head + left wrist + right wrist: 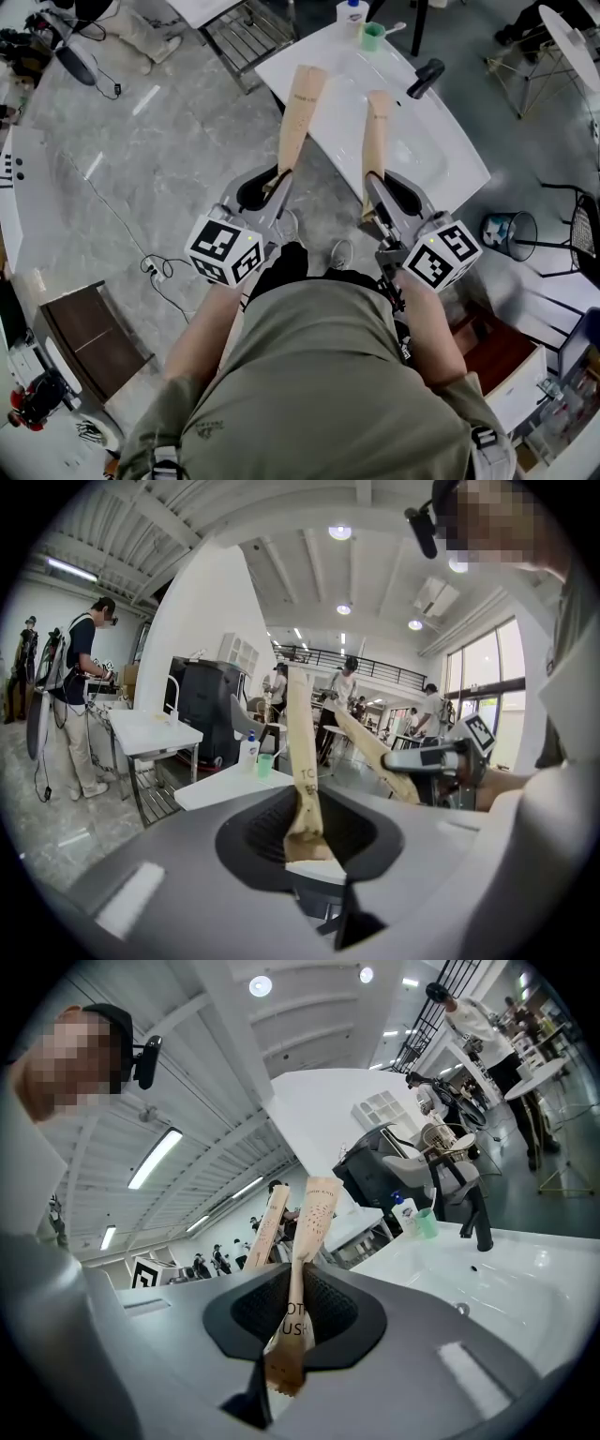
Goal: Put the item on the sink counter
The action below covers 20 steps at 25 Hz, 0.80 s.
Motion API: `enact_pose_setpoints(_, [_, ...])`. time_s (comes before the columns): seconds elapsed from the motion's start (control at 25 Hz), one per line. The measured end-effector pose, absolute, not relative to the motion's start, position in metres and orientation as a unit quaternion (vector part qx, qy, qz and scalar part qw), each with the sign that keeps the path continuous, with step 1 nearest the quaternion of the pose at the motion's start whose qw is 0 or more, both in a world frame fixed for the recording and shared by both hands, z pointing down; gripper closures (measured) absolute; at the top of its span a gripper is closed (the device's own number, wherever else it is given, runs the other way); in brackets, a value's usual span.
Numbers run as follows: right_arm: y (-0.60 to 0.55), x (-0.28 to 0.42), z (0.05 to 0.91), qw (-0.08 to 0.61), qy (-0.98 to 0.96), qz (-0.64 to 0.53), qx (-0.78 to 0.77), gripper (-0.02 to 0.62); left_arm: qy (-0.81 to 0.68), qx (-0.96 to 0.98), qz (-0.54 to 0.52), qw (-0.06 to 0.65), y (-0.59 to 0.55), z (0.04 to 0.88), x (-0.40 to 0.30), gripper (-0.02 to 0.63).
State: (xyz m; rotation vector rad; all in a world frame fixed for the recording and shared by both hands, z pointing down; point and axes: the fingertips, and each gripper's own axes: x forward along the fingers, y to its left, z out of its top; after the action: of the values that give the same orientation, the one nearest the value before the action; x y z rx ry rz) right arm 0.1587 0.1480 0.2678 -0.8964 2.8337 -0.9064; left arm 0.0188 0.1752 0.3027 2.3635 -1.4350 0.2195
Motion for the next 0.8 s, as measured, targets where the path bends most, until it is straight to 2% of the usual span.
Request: enact_pose_setpoints(0.8, [0.045,0.060,0.289,0.004,0.885,-0.300,-0.355,0.546,-0.454,0.864,0.084,0.203,0.061,0.329,-0.088,0.541])
